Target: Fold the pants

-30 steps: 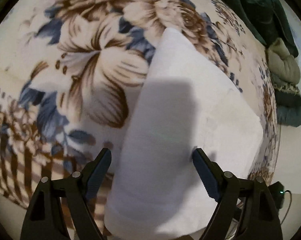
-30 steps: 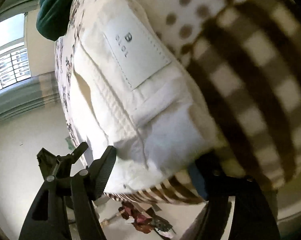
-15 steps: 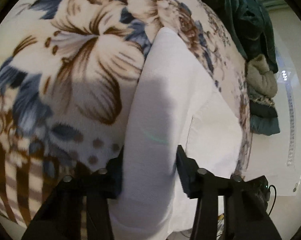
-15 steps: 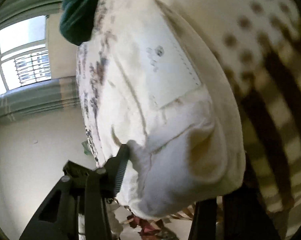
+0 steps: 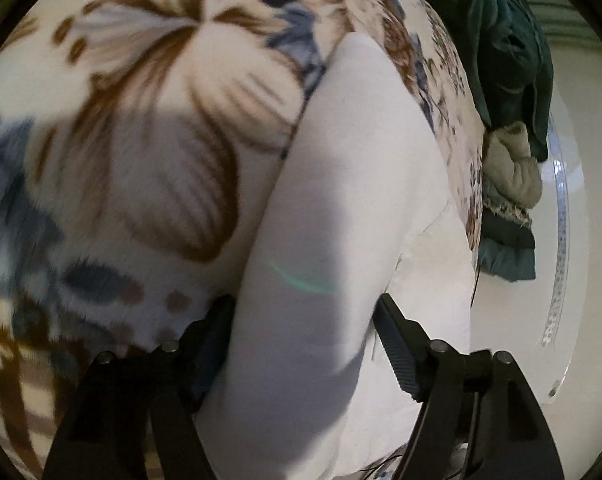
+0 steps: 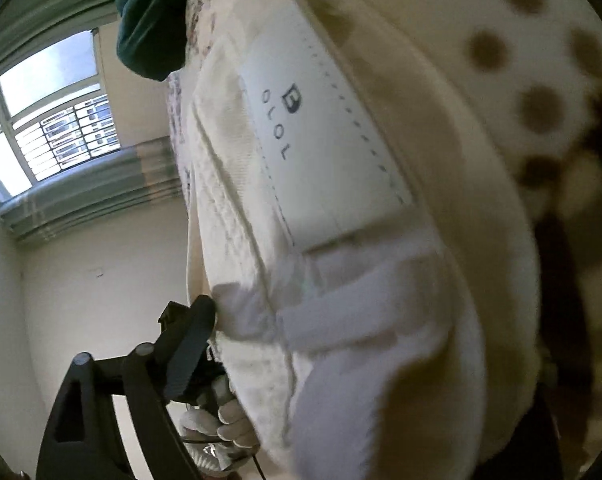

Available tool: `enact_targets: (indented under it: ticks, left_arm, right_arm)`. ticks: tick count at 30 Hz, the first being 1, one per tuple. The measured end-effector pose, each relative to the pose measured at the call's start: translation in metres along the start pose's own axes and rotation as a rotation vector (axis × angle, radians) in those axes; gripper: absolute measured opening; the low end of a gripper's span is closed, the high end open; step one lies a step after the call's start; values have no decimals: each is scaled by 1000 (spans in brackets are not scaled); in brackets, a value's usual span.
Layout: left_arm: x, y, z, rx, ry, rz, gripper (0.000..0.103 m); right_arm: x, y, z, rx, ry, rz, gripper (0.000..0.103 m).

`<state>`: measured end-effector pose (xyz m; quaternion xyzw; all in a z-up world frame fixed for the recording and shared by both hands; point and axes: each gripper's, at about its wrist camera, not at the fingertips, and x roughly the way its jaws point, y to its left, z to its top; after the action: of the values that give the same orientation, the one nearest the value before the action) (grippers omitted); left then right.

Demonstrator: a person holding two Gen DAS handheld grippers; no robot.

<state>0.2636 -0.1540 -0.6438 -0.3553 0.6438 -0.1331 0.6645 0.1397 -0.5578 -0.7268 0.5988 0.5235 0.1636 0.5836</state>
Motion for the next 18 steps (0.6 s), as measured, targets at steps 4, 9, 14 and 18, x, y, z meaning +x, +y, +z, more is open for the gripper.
enact_targets:
  ticks: [4, 9, 14, 18]
  left_arm:
    - [-1, -4, -2, 40, -20, -10, 58]
    - [-8, 3, -9, 21, -52, -41, 49]
    - [-2, 10, -3, -32, -27, -91, 52]
    - [3, 6, -1, -20, -17, -87, 55]
  right_arm:
    - [6, 2, 1, -26, 15, -8, 95]
    - [2, 0, 4, 19, 26, 55, 95]
    - [-14, -13, 2, -4, 40, 125, 96]
    - [-10, 0, -2, -43, 69, 52, 101]
